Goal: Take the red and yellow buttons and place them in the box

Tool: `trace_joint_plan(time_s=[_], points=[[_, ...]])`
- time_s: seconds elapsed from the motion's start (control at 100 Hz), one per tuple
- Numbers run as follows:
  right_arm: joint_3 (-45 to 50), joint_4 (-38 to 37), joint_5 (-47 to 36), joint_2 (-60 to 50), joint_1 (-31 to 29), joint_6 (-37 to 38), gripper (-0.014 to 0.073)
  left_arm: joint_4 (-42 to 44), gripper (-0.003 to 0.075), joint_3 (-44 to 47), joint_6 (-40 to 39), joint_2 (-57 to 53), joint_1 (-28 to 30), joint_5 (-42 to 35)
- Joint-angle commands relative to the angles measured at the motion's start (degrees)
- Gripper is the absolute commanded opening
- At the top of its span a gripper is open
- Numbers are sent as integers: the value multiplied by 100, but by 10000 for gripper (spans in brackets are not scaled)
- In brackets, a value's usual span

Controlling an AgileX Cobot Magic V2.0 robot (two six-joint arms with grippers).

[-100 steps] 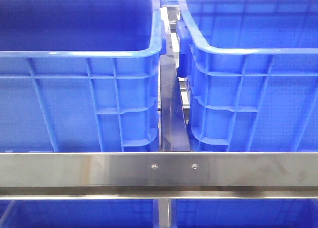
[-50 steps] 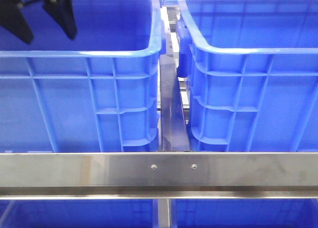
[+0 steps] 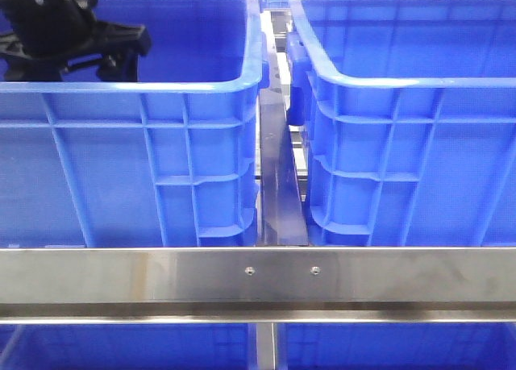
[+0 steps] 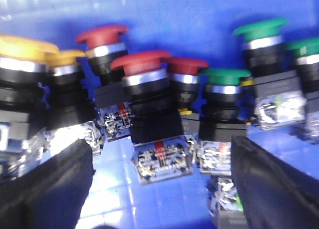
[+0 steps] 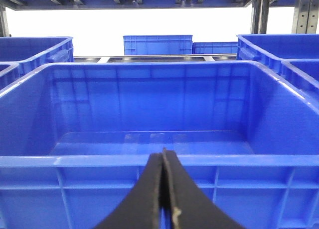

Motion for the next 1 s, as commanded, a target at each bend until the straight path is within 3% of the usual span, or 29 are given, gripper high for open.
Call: trace_joint_plan(time_s=[0.0, 0.38, 0.52, 0.64, 0.73, 0.99], points=[[-114, -59, -490, -119, 13, -19, -68, 30, 525, -196, -61, -183, -48, -306], [-114, -59, -490, -119, 13, -19, -68, 60, 508, -196, -61, 254, -48, -389], [-114, -59, -490, -119, 13, -19, -68, 60, 358, -240, -61, 254, -48, -354], [-114, -59, -490, -119, 13, -19, -68, 88, 117, -272, -49, 190, -48, -346], [-114, -59, -490, -119, 13, -19, -68, 145, -20, -292, -9, 65, -48, -346], [-114, -59, -490, -119, 13, -19, -68, 215, -19, -292, 332, -798, -213, 48]])
